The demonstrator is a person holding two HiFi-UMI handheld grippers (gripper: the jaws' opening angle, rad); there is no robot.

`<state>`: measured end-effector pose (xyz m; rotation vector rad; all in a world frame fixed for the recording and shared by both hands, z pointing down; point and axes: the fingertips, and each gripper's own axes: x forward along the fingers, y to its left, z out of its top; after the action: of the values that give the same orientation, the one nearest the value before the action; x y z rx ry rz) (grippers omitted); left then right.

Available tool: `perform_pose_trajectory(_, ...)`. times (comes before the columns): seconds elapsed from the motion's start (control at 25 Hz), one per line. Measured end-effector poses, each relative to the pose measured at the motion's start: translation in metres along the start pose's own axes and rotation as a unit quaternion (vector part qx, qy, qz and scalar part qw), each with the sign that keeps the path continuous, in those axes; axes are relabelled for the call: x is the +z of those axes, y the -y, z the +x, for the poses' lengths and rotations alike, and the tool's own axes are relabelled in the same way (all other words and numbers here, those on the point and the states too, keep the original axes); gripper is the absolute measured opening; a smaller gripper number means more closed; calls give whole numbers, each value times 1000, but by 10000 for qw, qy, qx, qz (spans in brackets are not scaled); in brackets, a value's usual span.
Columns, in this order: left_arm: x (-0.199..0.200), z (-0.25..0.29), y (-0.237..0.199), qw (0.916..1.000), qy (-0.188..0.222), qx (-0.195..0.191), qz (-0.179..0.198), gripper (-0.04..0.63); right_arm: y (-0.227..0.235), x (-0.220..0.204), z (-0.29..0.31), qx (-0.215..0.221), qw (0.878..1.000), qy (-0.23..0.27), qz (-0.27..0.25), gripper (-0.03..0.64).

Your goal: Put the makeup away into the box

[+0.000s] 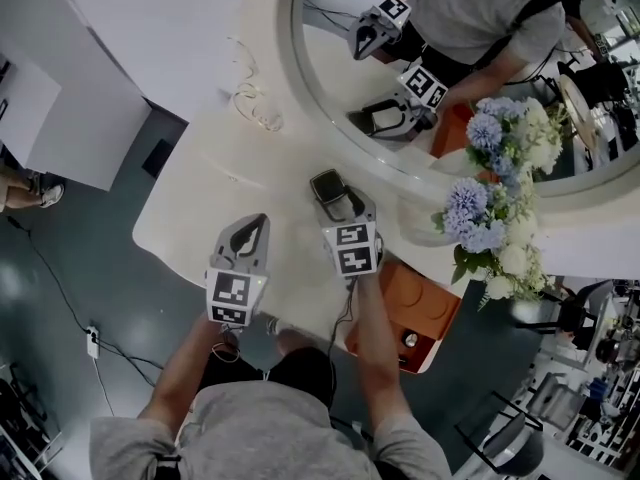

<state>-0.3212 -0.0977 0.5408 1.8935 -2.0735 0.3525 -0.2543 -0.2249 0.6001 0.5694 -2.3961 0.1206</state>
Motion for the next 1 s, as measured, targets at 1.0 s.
perform_pose_trajectory(1.0,62,-45,94,9878,480,-1294,728,0,-1,3,-178,-1219,9880,736,595,291)
